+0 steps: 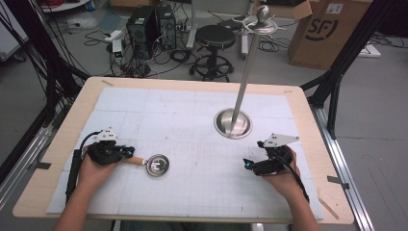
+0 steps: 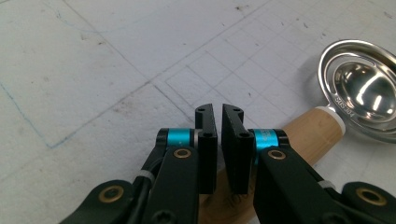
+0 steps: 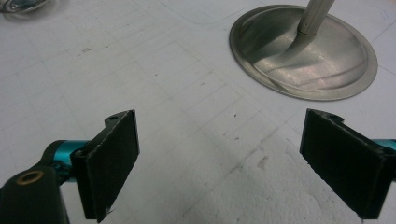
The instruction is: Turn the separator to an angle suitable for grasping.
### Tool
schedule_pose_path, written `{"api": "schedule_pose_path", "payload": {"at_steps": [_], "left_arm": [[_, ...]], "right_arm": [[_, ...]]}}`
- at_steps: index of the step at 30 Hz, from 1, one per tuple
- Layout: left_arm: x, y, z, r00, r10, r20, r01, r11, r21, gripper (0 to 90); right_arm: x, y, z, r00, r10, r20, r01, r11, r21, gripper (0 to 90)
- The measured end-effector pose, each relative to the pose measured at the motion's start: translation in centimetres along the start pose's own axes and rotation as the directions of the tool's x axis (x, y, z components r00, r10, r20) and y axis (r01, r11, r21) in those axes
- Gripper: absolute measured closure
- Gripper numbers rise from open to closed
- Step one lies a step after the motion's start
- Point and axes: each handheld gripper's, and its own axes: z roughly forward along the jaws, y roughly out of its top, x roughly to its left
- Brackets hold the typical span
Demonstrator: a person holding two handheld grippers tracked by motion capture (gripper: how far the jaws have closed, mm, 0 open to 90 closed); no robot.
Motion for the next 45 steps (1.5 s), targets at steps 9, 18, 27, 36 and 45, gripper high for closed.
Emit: {"api": "schedule_pose_path", "payload": {"at_steps": [9, 18, 27, 36, 45], "left_arm": [[-0.7, -0.4, -0.6, 0.9997, 0.015, 0.021, -0.015, 0.9999, 0.002, 84.5], [-0.8, -0.1, -1.0, 0.9992, 0.010, 0.038, -0.008, 0.9986, -0.053, 81.0], [-1.1, 0.7, -2.4, 0.9954, 0.034, 0.090, -0.019, 0.9852, -0.170, 65.4], [-1.7, 1.3, -3.0, 0.9924, 0.077, 0.097, -0.055, 0.9757, -0.212, 43.1], [-1.5, 1.4, -3.3, 0.9922, 0.075, 0.100, -0.048, 0.9672, -0.250, 26.2]], "right_arm": [[-0.1, 0.1, -0.1, 1.0000, -0.002, 0.002, 0.002, 1.000, -0.010, 10.5], [0.0, 0.1, -0.1, 1.0000, 0.001, 0.003, -0.001, 1.000, -0.004, 10.5], [-0.2, 0.0, -0.3, 0.9999, 0.006, 0.009, -0.006, 1.000, -0.008, 10.5], [-0.4, 0.0, -0.3, 0.9999, 0.013, 0.005, -0.013, 1.000, -0.013, 10.5], [-0.7, -0.1, -0.4, 0.9995, 0.032, 0.003, -0.032, 0.999, -0.021, 10.5]]}}
